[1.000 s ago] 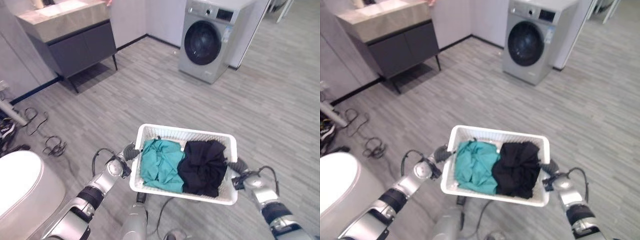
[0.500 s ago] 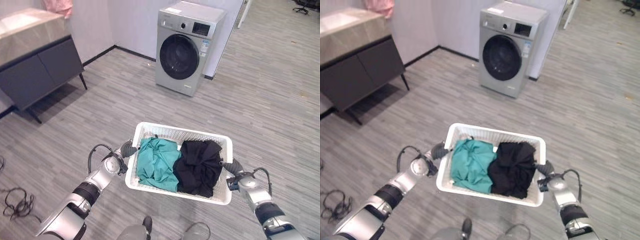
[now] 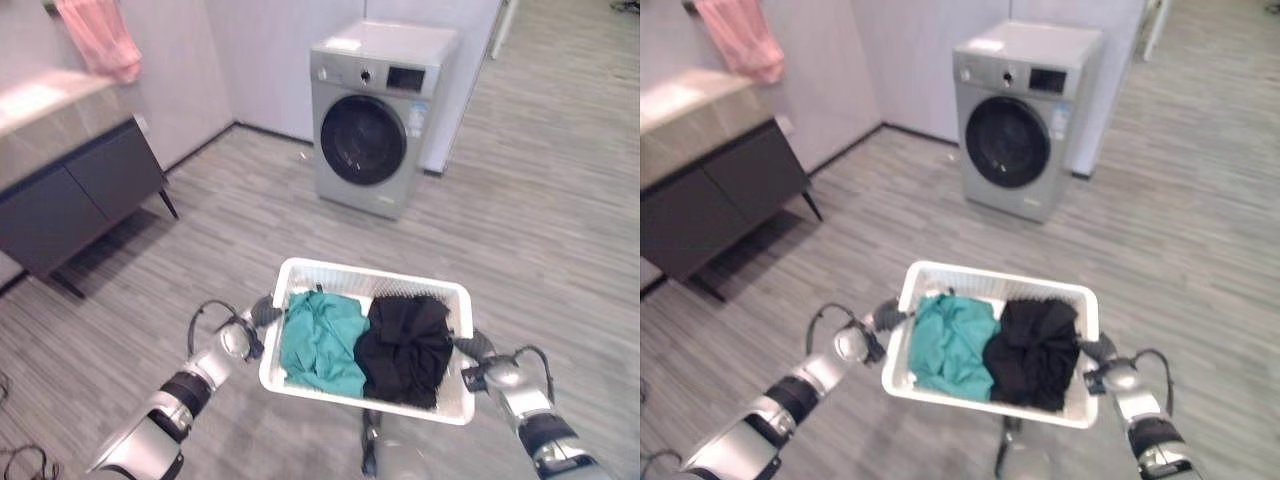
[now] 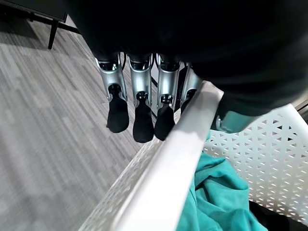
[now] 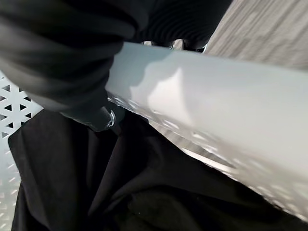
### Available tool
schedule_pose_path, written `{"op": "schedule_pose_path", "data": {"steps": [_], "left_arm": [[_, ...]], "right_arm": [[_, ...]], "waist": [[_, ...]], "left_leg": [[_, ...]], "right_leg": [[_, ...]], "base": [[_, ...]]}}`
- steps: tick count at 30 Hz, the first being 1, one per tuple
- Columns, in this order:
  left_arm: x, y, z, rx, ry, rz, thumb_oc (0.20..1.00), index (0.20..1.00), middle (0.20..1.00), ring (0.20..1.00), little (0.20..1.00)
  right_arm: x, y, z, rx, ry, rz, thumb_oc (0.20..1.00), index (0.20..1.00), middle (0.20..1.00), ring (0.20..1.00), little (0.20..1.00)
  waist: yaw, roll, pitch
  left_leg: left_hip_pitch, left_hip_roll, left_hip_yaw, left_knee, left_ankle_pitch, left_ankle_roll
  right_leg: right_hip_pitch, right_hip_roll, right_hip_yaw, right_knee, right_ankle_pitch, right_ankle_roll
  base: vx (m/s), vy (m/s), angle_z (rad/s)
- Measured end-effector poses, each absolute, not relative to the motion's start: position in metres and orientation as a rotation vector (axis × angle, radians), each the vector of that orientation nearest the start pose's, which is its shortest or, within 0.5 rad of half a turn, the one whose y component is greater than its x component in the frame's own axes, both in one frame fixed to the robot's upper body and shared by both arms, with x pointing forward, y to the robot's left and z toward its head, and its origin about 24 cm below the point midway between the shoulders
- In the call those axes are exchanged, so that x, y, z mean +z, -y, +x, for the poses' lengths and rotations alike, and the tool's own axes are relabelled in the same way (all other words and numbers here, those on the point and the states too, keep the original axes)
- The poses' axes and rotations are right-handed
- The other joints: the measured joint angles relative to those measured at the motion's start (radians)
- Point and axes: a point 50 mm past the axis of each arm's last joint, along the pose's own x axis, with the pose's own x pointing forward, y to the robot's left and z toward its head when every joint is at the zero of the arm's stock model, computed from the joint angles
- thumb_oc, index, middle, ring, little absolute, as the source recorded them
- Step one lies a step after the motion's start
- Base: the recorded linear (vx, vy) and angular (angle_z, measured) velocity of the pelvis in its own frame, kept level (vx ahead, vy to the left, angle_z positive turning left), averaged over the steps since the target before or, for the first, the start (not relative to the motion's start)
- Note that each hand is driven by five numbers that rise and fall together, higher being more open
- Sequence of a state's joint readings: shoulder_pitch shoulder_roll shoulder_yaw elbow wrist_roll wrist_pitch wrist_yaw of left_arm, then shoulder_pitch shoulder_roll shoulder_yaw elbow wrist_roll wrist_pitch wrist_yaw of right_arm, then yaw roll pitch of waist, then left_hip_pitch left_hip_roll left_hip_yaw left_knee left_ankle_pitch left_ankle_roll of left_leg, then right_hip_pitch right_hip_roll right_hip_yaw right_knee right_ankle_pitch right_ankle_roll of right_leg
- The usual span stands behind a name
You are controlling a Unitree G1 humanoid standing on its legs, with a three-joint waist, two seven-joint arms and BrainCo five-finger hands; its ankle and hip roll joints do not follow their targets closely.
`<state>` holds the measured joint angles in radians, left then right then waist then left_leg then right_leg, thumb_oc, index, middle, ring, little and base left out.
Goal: Grab the laundry basket,head to the washer,open it,put in the laundry and shut it.
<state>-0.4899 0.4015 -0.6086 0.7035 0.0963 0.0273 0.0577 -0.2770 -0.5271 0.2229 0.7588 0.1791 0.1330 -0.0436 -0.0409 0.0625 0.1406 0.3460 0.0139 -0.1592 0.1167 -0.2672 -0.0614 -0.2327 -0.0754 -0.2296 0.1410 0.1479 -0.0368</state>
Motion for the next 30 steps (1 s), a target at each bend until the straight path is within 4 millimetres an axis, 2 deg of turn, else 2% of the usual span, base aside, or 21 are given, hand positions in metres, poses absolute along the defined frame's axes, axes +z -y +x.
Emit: {"op": "schedule_pose_path", "data": {"steps": [1, 2, 3, 4, 6, 7, 8, 10, 11, 12, 14, 15, 19, 20, 22, 23, 24, 25, 28, 29, 30], "left_arm": [[-0.011, -0.154, 0.314, -0.350, -0.306, 0.813, 0.200, 0.200, 0.200, 0.200, 0.200], [-0.012, -0.156, 0.314, -0.347, -0.313, 0.813, 0.200, 0.200, 0.200, 0.200, 0.200], [-0.012, -0.156, 0.314, -0.344, -0.315, 0.808, 0.200, 0.200, 0.200, 0.200, 0.200], [-0.013, -0.157, 0.313, -0.336, -0.317, 0.799, 0.200, 0.200, 0.200, 0.200, 0.200], [-0.009, -0.161, 0.315, -0.319, -0.307, 0.794, 0.200, 0.200, 0.200, 0.200, 0.200], [0.002, -0.160, 0.321, -0.310, -0.266, 0.787, 0.200, 0.200, 0.200, 0.200, 0.200], [0.003, -0.163, 0.321, -0.309, -0.265, 0.796, 0.200, 0.200, 0.200, 0.200, 0.200], [0.009, -0.163, 0.324, -0.313, -0.244, 0.797, 0.200, 0.200, 0.200, 0.200, 0.200], [0.008, -0.165, 0.323, -0.306, -0.250, 0.799, 0.200, 0.200, 0.200, 0.200, 0.200], [0.003, -0.169, 0.319, -0.306, -0.275, 0.803, 0.200, 0.200, 0.200, 0.200, 0.200], [0.002, -0.175, 0.317, -0.298, -0.279, 0.807, 0.200, 0.200, 0.200, 0.200, 0.200], [0.002, -0.177, 0.318, -0.290, -0.281, 0.812, 0.200, 0.200, 0.200, 0.200, 0.200], [-0.002, -0.182, 0.314, -0.287, -0.296, 0.815, 0.200, 0.200, 0.200, 0.200, 0.200], [-0.004, -0.183, 0.312, -0.288, -0.304, 0.812, 0.200, 0.200, 0.200, 0.200, 0.200], [-0.003, -0.189, 0.312, -0.277, -0.307, 0.825, 0.200, 0.200, 0.200, 0.200, 0.200], [-0.002, -0.189, 0.311, -0.280, -0.302, 0.826, 0.200, 0.200, 0.200, 0.200, 0.200], [0.000, -0.190, 0.312, -0.281, -0.288, 0.831, 0.200, 0.200, 0.200, 0.200, 0.200], [0.003, -0.190, 0.313, -0.281, -0.275, 0.833, 0.200, 0.200, 0.200, 0.200, 0.200], [0.021, -0.184, 0.325, -0.280, -0.203, 0.839, 0.200, 0.200, 0.200, 0.200, 0.200], [0.026, -0.183, 0.330, -0.276, -0.184, 0.843, 0.200, 0.200, 0.200, 0.200, 0.200], [0.028, -0.182, 0.330, -0.274, -0.177, 0.842, 0.200, 0.200, 0.200, 0.200, 0.200]], "right_arm": [[-0.030, 0.281, 0.268, -0.113, -0.619, -0.449, 0.200, 0.200, 0.200, 0.200, 0.200], [-0.029, 0.281, 0.269, -0.112, -0.614, -0.449, 0.200, 0.200, 0.200, 0.200, 0.200], [-0.029, 0.280, 0.270, -0.111, -0.609, -0.446, 0.200, 0.200, 0.200, 0.200, 0.200], [-0.029, 0.279, 0.270, -0.108, -0.606, -0.444, 0.200, 0.200, 0.200, 0.200, 0.200], [-0.026, 0.274, 0.273, -0.110, -0.581, -0.441, 0.200, 0.200, 0.200, 0.200, 0.200], [-0.022, 0.275, 0.275, -0.124, -0.564, -0.424, 0.200, 0.200, 0.200, 0.200, 0.200], [-0.023, 0.272, 0.276, -0.121, -0.563, -0.417, 0.200, 0.200, 0.200, 0.200, 0.200], [-0.025, 0.271, 0.274, -0.122, -0.569, -0.410, 0.200, 0.200, 0.200, 0.200, 0.200], [-0.025, 0.270, 0.275, -0.122, -0.566, -0.410, 0.200, 0.200, 0.200, 0.200, 0.200], [-0.025, 0.268, 0.276, -0.111, -0.564, -0.411, 0.200, 0.200, 0.200, 0.200, 0.200], [-0.027, 0.262, 0.277, -0.084, -0.570, -0.429, 0.200, 0.200, 0.200, 0.200, 0.200], [-0.027, 0.260, 0.279, -0.078, -0.571, -0.432, 0.200, 0.200, 0.200, 0.200, 0.200], [-0.031, 0.256, 0.277, -0.054, -0.587, -0.448, 0.200, 0.200, 0.200, 0.200, 0.200], [-0.032, 0.255, 0.277, -0.051, -0.588, -0.449, 0.200, 0.200, 0.200, 0.200, 0.200], [-0.035, 0.249, 0.277, -0.040, -0.589, -0.431, 0.200, 0.200, 0.200, 0.200, 0.200], [-0.033, 0.250, 0.278, -0.040, -0.584, -0.432, 0.200, 0.200, 0.200, 0.200, 0.200], [-0.033, 0.250, 0.279, -0.045, -0.582, -0.422, 0.200, 0.200, 0.200, 0.200, 0.200], [-0.034, 0.248, 0.278, -0.042, -0.585, -0.417, 0.200, 0.200, 0.200, 0.200, 0.200], [-0.030, 0.252, 0.279, -0.081, -0.558, -0.370, 0.200, 0.200, 0.200, 0.200, 0.200], [-0.030, 0.252, 0.278, -0.082, -0.549, -0.363, 0.200, 0.200, 0.200, 0.200, 0.200], [-0.031, 0.252, 0.277, -0.082, -0.548, -0.361, 0.200, 0.200, 0.200, 0.200, 0.200]], "waist": [[-0.018, 0.007, 0.005], [-0.025, 0.001, 0.008], [-0.030, -0.009, 0.014], [-0.023, -0.021, 0.014], [-0.011, -0.045, 0.011], [0.004, -0.088, 0.032], [0.024, -0.108, 0.041], [0.034, -0.146, 0.053], [0.056, -0.150, 0.063], [0.079, -0.138, 0.068], [0.111, -0.102, 0.053], [0.115, -0.079, 0.052], [0.140, -0.091, 0.061], [0.146, -0.076, 0.056], [0.148, -0.104, 0.058], [0.152, -0.099, 0.056], [0.166, -0.100, 0.055], [0.167, -0.118, 0.043], [0.163, -0.116, 0.044], [0.157, -0.113, 0.046], [0.155, -0.110, 0.047]], "left_leg": [[-0.048, 0.029, 0.029, 0.186, 0.061, -0.065], [-0.081, 0.037, 0.045, 0.291, 0.101, -0.087], [-0.138, 0.048, 0.079, 0.453, 0.178, -0.090], [-0.213, 0.065, 0.117, 0.615, 0.315, -0.077], [-0.349, 0.075, 0.100, 0.799, 0.330, -0.072], [-0.516, 0.061, 0.093, 0.949, 0.322, -0.023], [-0.589, 0.065, 0.107, 0.960, 0.307, -0.010], [-0.720, 0.072, 0.149, 0.886, 0.286, 0.016], [-0.752, 0.085, 0.180, 0.737, 0.287, 0.021], [-0.757, 0.083, 0.194, 0.620, 0.295, 0.014], [-0.739, 0.090, 0.238, 0.154, 0.317, -0.016], [-0.722, 0.093, 0.244, 0.001, 0.324, -0.024], [-0.654, 0.072, 0.273, -0.059, 0.321, 0.001], [-0.595, 0.073, 0.273, -0.098, 0.290, 0.037], [-0.529, 0.042, 0.276, -0.105, 0.397, 0.100], [-0.501, 0.035, 0.272, -0.104, 0.446, 0.115], [-0.483, 0.015, 0.270, -0.094, 0.475, 0.116], [-0.482, -0.017, 0.279, -0.071, 0.448, 0.121], [-0.439, -0.088, 0.245, -0.070, 0.407, 0.146], [-0.419, -0.108, 0.215, -0.081, 0.404, 0.150], [-0.403, -0.121, 0.192, -0.089, 0.394, 0.164]], "right_leg": [[0.059, 0.024, -0.025, 0.024, -0.048, -0.022], [0.090, 0.034, -0.027, 0.024, -0.075, -0.028], [0.137, 0.052, -0.032, 0.010, -0.100, -0.041], [0.176, 0.072, -0.026, -0.004, -0.119, -0.052], [0.224, 0.091, -0.019, -0.024, -0.152, -0.091], [0.262, 0.094, -0.003, -0.048, -0.165, -0.102], [0.288, 0.091, 0.008, -0.063, -0.169, -0.107], [0.327, 0.089, 0.025, -0.092, -0.198, -0.108], [0.355, 0.092, 0.041, -0.103, -0.195, -0.097], [0.393, 0.101, 0.065, -0.117, -0.199, -0.090], [0.499, 0.135, 0.090, -0.200, -0.230, -0.040], [0.538, 0.147, 0.111, -0.225, -0.242, -0.026], [0.635, 0.128, 0.127, -0.225, -0.287, 0.019], [0.658, 0.132, 0.153, -0.213, -0.301, 0.039], [0.679, 0.091, 0.163, -0.132, -0.326, 0.065], [0.665, 0.075, 0.161, -0.066, -0.345, 0.089], [0.669, 0.053, 0.163, -0.045, -0.346, 0.109], [0.673, 0.026, 0.145, -0.025, -0.331, 0.107], [0.563, -0.033, 0.153, 0.285, -0.299, 0.154], [0.467, -0.025, 0.200, 0.489, -0.263, 0.191], [0.417, -0.013, 0.225, 0.567, -0.279, 0.194]], "base": [[0.53, -0.374, -0.02], [0.36, -0.301, 0.20], [0.23, -0.221, -0.08], [0.21, -0.193, -0.25], [0.37, -0.299, -0.37], [0.41, -0.261, -0.40], [0.44, -0.172, -0.31], [0.25, -0.018, -0.20], [0.22, 0.033, -0.62], [0.48, 0.089, -0.91], [0.65, 0.141, -1.04], [0.56, 0.127, -0.81], [0.40, 0.118, -0.63], [0.38, 0.163, -0.51], [0.36, 0.189, -0.47], [0.34, 0.202, -0.47], [0.21, 0.131, -0.27], [0.28, 0.230, 0.05], [0.24, 0.217, 0.49], [0.12, 0.116, 0.76], [0.25, 0.149, 0.90]]}}
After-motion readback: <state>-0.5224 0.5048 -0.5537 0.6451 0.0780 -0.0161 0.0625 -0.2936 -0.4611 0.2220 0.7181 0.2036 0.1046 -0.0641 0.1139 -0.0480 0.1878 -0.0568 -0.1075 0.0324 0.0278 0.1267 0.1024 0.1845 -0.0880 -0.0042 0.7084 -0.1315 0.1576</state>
